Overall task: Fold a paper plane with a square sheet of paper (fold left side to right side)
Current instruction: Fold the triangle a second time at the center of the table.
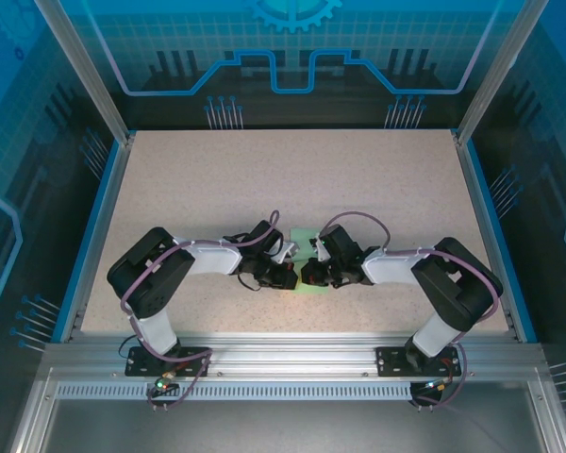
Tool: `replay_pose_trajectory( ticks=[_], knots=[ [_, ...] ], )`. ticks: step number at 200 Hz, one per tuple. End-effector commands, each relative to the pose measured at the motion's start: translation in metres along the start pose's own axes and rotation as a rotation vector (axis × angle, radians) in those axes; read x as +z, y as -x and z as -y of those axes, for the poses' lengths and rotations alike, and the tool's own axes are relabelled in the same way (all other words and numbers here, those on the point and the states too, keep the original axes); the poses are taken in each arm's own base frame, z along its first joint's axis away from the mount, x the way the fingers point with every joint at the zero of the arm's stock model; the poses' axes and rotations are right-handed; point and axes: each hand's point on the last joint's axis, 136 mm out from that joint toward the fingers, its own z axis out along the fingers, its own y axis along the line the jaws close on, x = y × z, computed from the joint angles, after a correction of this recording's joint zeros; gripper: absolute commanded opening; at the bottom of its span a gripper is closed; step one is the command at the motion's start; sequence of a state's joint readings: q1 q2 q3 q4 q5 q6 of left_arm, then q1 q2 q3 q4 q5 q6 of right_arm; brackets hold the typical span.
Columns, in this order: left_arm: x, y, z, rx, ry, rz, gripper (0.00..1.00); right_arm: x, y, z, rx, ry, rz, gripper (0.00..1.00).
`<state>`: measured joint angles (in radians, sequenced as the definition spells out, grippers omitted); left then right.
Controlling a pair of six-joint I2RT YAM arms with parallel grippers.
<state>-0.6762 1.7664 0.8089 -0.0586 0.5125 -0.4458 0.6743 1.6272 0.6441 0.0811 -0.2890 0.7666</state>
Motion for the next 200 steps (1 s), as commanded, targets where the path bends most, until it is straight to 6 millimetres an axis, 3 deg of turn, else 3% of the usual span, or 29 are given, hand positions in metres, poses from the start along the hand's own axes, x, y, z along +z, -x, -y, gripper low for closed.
replay_pose_trajectory(
  ticks=[1, 200],
  knots=[
    [0.007, -0.018, -0.021, -0.032, 0.084, -0.061, 0.05, 0.005, -0.008, 0.022, -0.013, -0.115, -0.035, 0.0],
    [0.008, -0.02, -0.024, -0.036, 0.093, -0.067, 0.05, -0.017, 0.038, 0.052, 0.025, -0.158, 0.03, 0.0]
  ],
)
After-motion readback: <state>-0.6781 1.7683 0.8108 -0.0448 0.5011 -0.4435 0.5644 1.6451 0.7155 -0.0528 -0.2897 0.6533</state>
